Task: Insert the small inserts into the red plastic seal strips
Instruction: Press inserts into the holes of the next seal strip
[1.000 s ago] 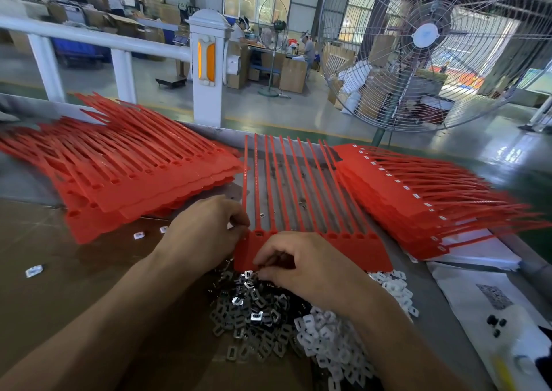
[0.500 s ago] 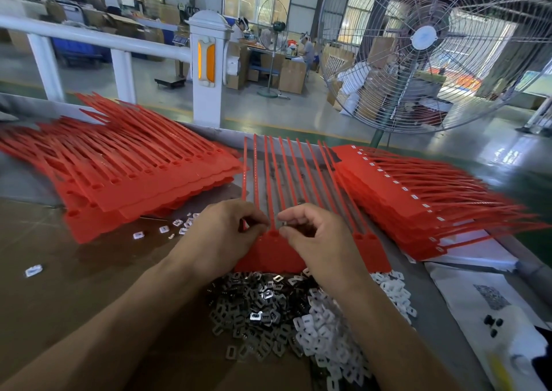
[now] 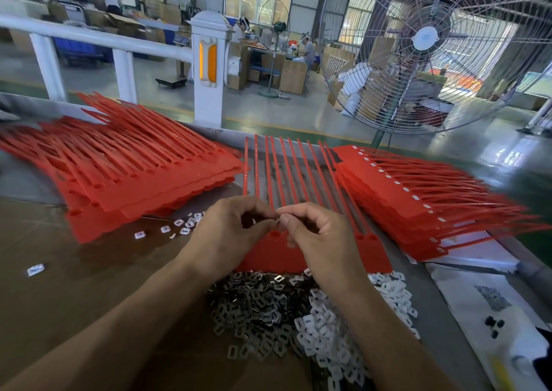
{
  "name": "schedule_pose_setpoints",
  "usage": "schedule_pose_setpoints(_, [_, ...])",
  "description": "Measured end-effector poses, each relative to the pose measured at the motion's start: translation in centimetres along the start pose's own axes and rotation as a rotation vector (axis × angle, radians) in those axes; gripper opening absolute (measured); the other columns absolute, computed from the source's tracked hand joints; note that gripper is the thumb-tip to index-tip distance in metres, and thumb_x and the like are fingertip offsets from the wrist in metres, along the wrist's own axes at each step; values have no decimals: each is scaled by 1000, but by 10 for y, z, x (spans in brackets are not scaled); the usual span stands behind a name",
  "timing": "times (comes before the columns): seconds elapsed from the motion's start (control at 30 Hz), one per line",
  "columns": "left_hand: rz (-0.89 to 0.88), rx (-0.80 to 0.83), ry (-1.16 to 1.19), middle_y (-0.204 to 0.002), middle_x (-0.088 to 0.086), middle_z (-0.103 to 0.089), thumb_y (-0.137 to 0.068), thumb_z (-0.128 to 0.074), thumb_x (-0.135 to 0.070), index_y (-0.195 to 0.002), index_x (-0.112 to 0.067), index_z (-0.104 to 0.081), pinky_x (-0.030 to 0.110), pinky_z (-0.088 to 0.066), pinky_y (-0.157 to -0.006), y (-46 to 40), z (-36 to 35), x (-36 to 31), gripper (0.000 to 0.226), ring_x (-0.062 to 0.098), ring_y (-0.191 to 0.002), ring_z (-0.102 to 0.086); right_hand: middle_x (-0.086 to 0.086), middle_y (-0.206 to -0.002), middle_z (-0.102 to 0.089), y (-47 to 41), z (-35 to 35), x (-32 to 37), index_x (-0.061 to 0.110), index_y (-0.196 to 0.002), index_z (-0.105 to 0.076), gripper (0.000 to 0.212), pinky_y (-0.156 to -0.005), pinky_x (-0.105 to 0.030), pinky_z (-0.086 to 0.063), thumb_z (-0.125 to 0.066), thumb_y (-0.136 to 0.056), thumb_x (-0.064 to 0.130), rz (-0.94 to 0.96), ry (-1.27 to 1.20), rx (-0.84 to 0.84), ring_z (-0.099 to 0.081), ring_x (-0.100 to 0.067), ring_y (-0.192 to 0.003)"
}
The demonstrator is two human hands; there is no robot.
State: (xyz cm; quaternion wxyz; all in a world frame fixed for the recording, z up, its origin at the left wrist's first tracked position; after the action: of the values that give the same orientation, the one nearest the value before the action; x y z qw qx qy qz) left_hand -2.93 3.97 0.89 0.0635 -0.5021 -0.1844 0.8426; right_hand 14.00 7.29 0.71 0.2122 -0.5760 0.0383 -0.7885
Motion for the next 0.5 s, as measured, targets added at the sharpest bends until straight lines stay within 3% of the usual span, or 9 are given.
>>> schedule_pose_setpoints(0.1, [-5, -5, -23, -81, -6, -72, -89, -74, -26, -86, -27, -74, 38, -53, -70, 1, -1, -2, 4, 13, -71, -62, 7, -86, -78, 0, 0, -3, 26, -103, -77, 12, -67, -18, -56, -67, -101, 21, -43, -59, -8, -72, -6, -74])
schedule_pose_setpoints(0.23, [-48, 2, -23, -77, -9, -70, -89, -76, -23, -83, -27, -72, 25, -48, -62, 1, -2, -3, 8, 6, -65, -58, 5, -84, -77, -1, -2, -6, 26, -100, -76, 10, -65, -16, -54, -67, -101, 26, -99, -95, -5, -70, -4, -71])
schedule_pose_setpoints(0.5, [-230, -57, -240, -87, -14, -62, -88, -75, -20, -94, -32, -63, 34, -49, -65, 2, -3, -2, 18, 13, -76, -59, 9, -83, -74, -2, -3, -8, 29, -96, -75, 16, -68, -18, -53, -64, -101, 38, -143, -81, 76, -67, -1, -74])
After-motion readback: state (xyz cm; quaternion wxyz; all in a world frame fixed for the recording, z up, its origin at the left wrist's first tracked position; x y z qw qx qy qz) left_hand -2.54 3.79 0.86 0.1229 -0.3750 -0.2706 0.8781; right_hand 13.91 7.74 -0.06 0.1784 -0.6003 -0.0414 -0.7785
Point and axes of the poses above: each hand's wrist, its own y-axis away from the middle knuckle, its own z-axis out of the back of the hand, x = y × z, the point moved 3 cm from there along -y, towards the middle knuckle
